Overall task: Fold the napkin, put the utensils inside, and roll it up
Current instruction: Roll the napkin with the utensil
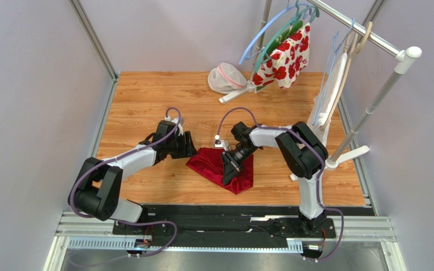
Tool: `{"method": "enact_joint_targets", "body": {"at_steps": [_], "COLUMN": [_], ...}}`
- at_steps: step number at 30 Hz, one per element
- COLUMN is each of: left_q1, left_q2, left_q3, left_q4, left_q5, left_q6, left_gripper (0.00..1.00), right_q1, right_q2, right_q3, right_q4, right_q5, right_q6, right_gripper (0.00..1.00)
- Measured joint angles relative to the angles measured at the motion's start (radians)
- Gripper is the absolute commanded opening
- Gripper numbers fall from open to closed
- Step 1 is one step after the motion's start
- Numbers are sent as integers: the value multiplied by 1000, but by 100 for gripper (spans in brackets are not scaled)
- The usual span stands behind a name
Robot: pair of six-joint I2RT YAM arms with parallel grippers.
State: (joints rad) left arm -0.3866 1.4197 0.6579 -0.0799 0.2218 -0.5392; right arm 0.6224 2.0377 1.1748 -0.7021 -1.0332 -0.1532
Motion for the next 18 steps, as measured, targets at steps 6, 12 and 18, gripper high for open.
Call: {"method": "enact_joint_targets", "body": {"at_steps": [6,12,18], "left_q1": [2,40,56], "left_q2": [-7,-39,-44], "left_q3": [32,29,25], "left_q4": [-40,-78,-76], "left_q5": [-69,-78,-24], "left_q6": [23,24,24], "left_gripper": [61,61,61], "right_q1": [130,289,407], "right_q2": [-138,-226,-250], "right_q3": [0,0,-12], "right_q4": [0,18,55], "right_q5": [309,650,885], "right_q6": [7,24,66], "right_gripper": [0,0,0]}}
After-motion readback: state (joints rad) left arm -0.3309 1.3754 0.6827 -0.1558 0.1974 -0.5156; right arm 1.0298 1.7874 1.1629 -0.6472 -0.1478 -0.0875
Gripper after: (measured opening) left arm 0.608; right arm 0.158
